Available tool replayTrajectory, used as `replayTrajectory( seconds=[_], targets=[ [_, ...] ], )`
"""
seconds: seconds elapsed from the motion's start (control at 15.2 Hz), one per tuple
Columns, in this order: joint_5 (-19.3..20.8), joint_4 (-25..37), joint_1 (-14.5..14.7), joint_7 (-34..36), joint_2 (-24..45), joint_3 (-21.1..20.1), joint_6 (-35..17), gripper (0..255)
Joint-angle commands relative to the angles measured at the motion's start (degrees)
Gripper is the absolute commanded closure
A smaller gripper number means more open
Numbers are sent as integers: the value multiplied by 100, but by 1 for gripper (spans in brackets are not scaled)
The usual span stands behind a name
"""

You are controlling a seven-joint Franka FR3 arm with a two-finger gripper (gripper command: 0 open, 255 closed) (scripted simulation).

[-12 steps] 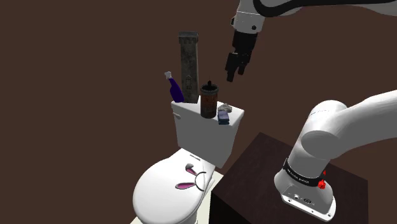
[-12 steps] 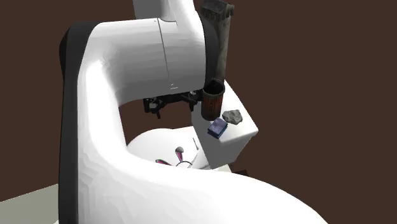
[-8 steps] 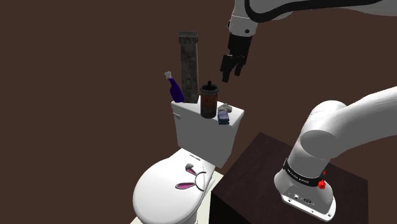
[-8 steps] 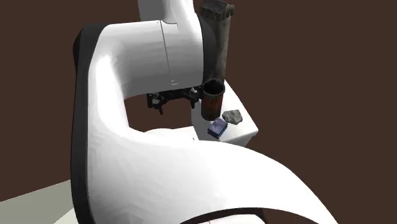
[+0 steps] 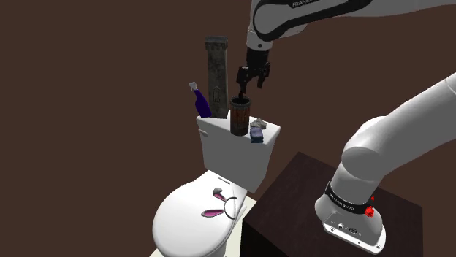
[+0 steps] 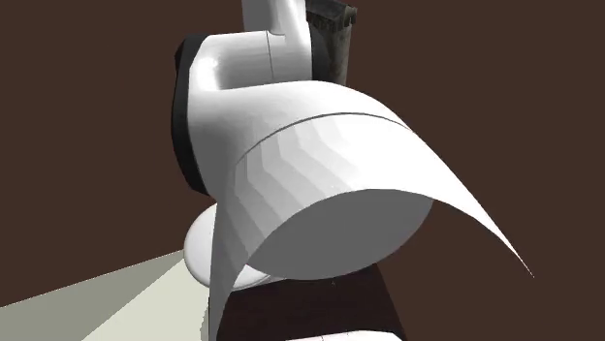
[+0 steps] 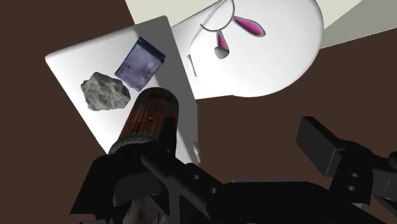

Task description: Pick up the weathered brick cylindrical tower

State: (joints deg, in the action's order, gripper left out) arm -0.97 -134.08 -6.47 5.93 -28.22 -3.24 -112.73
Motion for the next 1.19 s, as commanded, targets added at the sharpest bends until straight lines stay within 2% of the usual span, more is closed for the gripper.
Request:
replayTrajectory(
  seconds=[0.0, 0.46, 0.92, 1.12],
  targets=[
    [72, 168, -123, 190, 414, 3, -273, 0],
    [345, 941, -493, 843, 1750, 94, -905, 0],
    [578, 1922, -776, 1461, 3026, 297, -1259, 0],
    [602, 1925, -797, 1526, 3190, 324, -1425, 0]
  ],
)
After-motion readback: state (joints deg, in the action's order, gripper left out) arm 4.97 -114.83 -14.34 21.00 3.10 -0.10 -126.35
